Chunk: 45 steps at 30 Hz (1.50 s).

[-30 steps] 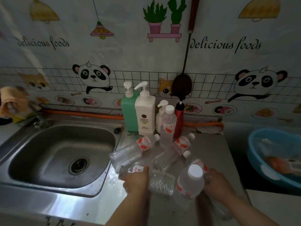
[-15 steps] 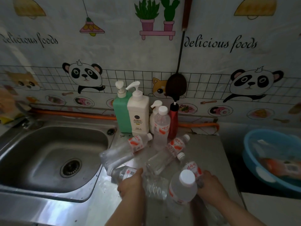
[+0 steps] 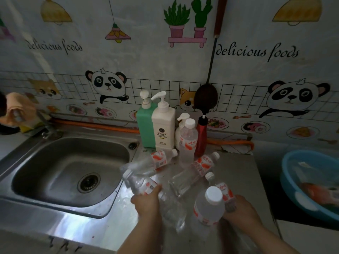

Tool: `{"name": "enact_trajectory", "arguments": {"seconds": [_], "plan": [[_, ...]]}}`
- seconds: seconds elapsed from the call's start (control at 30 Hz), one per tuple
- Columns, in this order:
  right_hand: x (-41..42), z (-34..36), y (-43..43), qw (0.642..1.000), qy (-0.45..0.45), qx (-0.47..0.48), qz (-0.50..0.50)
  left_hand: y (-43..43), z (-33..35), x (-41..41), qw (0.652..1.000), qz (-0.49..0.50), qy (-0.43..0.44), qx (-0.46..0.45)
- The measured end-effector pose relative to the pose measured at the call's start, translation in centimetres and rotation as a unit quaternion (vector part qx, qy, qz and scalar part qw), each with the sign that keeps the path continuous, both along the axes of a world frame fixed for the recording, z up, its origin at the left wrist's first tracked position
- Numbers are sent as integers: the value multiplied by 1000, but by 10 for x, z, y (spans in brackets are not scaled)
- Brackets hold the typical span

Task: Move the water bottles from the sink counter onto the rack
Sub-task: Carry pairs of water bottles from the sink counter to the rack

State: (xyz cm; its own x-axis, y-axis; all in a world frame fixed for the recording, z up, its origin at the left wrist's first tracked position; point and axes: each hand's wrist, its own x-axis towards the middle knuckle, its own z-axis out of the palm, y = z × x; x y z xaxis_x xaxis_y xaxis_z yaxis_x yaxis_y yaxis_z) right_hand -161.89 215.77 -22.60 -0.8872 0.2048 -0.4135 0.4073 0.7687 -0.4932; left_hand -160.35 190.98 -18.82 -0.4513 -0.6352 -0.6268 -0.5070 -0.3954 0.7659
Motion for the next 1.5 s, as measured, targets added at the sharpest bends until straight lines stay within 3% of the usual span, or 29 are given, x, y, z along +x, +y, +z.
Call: {"name": "enact_trajectory", "arguments": {"seconds": [0.33,0.5,0.73,0.9,1.13,1.5], "plan": [[17,55,12,982,116,-124,-81,-4,50,0,985,-60,142,-76],[6,108,16,957,201,-201,-54,-10,92,-6,954,-121,234,-146],[-13,185,-25,912,304,-274,14,-30,167,-6,903,-171,286,-271],[-15,243,-79,868,350,-335,111,-52,213,3,868,-150,322,-347],[-13,286,-176,822,393,-369,185,-105,251,21,858,-95,347,-366],[22,291,-384,823,337,-403,215,-274,264,79,829,-1,337,-446]]}}
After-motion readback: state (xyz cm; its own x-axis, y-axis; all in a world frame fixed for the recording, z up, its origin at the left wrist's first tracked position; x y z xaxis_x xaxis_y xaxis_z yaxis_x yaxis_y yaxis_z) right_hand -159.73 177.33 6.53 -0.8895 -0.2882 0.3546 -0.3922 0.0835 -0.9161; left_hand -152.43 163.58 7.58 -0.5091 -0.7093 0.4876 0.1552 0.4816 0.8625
